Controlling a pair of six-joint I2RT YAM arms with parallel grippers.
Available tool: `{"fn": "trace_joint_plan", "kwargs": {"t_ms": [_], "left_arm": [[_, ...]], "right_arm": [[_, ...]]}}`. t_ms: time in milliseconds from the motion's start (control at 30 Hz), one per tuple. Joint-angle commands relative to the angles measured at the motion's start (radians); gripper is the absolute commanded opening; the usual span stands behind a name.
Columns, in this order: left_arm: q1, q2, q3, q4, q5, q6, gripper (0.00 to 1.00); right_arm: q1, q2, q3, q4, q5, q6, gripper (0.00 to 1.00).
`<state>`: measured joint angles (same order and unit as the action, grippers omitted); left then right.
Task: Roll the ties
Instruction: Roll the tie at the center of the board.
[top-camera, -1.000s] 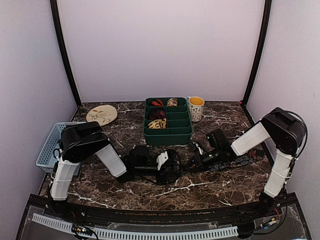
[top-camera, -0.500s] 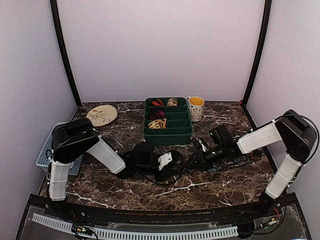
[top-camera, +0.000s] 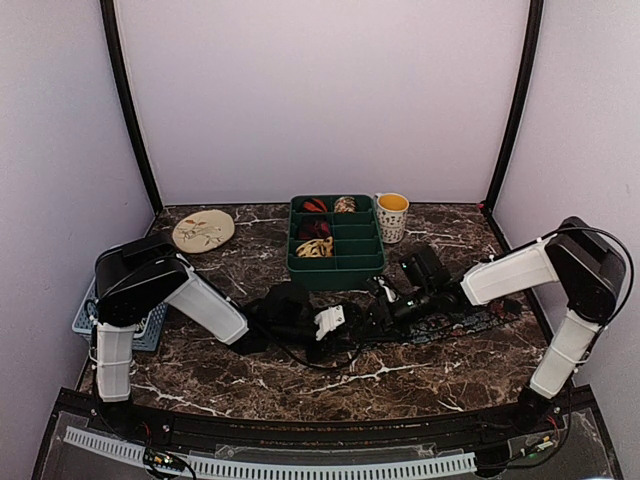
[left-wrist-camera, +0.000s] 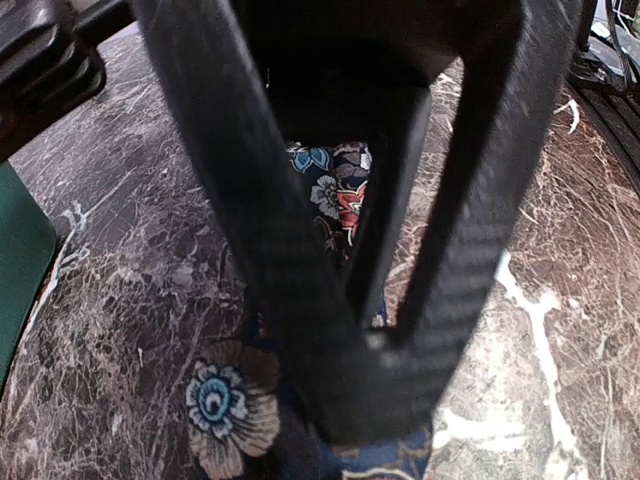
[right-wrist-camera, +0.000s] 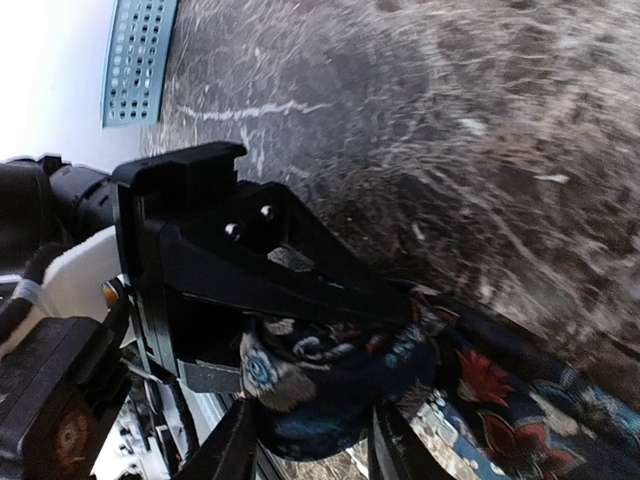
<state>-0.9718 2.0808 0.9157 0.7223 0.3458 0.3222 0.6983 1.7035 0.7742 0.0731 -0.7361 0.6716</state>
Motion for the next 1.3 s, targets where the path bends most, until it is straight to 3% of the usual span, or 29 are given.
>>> {"fn": "trace_joint_plan", "kwargs": {"t_ms": [0, 67, 133, 200, 333, 600, 667, 833, 1067, 1133, 1267], "left_arm": [[0.001, 0.016, -0.034, -0.195, -0.038, 0.020, 0.27], [0.001, 0.014, -0.035, -0.195, -0.037, 0.020, 0.27], [0.001, 0.014, -0.034, -0.197, -0.039, 0.017, 0.28], [0.001, 0.012, -0.024, -0.205, -0.039, 0.013, 0.32], [0.002, -0.017, -0.047, -0.135, -0.043, -0.011, 0.54], [0.002, -0.041, -0.160, 0.215, 0.011, -0.105, 0.76], [0.001, -0.011, -0.171, 0.300, 0.021, -0.132, 0.77], [-0.003, 0.075, -0.126, 0.439, 0.051, -0.177, 0.77], [-0.008, 0.175, -0.009, 0.447, 0.038, -0.137, 0.72], [-0.008, 0.178, 0.017, 0.385, 0.056, -0.097, 0.66], [-0.008, 0.157, 0.022, 0.274, 0.078, -0.047, 0.41]], "right_arm": [[0.014, 0.030, 0.027, 0.002, 0.021, 0.004, 0.23], [0.012, 0.034, 0.022, -0.018, 0.045, -0.009, 0.08], [0.005, 0.039, 0.004, -0.022, 0.052, -0.015, 0.00], [-0.003, 0.042, -0.019, -0.017, 0.056, -0.016, 0.00], [-0.028, 0.046, -0.059, -0.001, 0.064, -0.022, 0.00], [-0.106, 0.119, -0.136, 0.041, 0.065, -0.054, 0.00], [-0.107, 0.139, -0.139, 0.043, 0.066, -0.060, 0.00], [-0.107, 0.162, -0.140, 0.054, 0.056, -0.064, 0.00], [-0.107, 0.164, -0.130, 0.048, 0.050, -0.071, 0.00], [-0.107, 0.159, -0.125, 0.040, 0.048, -0.073, 0.00], [-0.106, 0.118, -0.115, 0.020, 0.038, -0.081, 0.03]]}}
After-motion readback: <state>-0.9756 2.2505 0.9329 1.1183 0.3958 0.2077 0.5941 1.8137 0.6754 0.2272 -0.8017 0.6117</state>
